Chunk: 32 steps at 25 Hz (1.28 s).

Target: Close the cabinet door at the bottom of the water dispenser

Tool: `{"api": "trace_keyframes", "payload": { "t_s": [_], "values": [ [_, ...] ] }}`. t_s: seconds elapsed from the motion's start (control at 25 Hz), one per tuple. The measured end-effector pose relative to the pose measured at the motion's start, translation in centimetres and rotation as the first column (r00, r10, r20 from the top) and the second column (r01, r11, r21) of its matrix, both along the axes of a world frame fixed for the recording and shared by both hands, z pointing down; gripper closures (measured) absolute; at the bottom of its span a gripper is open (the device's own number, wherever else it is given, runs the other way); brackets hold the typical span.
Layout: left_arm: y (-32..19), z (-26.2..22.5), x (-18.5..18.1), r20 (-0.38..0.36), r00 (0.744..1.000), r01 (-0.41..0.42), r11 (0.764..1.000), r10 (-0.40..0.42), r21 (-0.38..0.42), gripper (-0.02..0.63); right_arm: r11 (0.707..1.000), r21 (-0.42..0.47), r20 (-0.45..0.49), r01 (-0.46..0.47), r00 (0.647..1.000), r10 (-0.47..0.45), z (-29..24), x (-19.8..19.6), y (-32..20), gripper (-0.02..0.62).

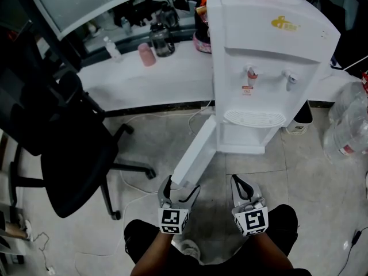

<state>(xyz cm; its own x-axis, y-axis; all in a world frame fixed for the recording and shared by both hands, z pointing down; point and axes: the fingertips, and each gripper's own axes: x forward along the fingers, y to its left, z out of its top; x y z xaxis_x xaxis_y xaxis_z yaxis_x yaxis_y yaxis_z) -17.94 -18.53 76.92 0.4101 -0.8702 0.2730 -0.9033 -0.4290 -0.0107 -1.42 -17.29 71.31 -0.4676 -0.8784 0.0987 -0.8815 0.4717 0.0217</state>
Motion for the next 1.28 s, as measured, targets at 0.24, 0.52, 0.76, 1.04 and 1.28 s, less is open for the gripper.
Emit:
{"api": "trace_keyframes", "payload": {
  "t_s": [0.24, 0.52, 0.76, 1.04, 1.28],
  "values": [
    [2.8, -0.3, 3.8, -0.048, 0.997, -0.068, 0.997, 0.067, -0.034, 0.129, 1.000, -0.012, 0.005, -0.017, 1.000, 0.018, 0.0, 0.7, -0.3, 0.592],
    [5.0, -0.4, 7.7, -0.063, 0.984, -0.166, 0.986, 0.164, -0.016, 0.146, 0.999, 0.006, 0.014, -0.038, 0.999, 0.038, -1.0, 2.4, 0.2, 0.592],
    [6.3, -1.1, 12.3, -0.149, 0.957, -0.253, 0.967, 0.248, -0.017, 0.160, 0.997, 0.015, 0.035, -0.079, 0.996, 0.078, -1.0, 4.9, 0.7, 0.591],
    [7.0, -1.7, 18.4, -0.151, 0.910, -0.390, 0.921, 0.387, 0.014, 0.167, 0.977, -0.012, 0.002, -0.214, 0.977, 0.214, -0.4, 10.5, 1.7, 0.592],
    [6.7, -0.9, 21.5, -0.139, 0.878, -0.460, 0.888, 0.458, 0.022, 0.177, 0.961, -0.008, -0.010, -0.276, 0.961, 0.276, -0.1, 13.4, 3.0, 0.592]
  ]
}}
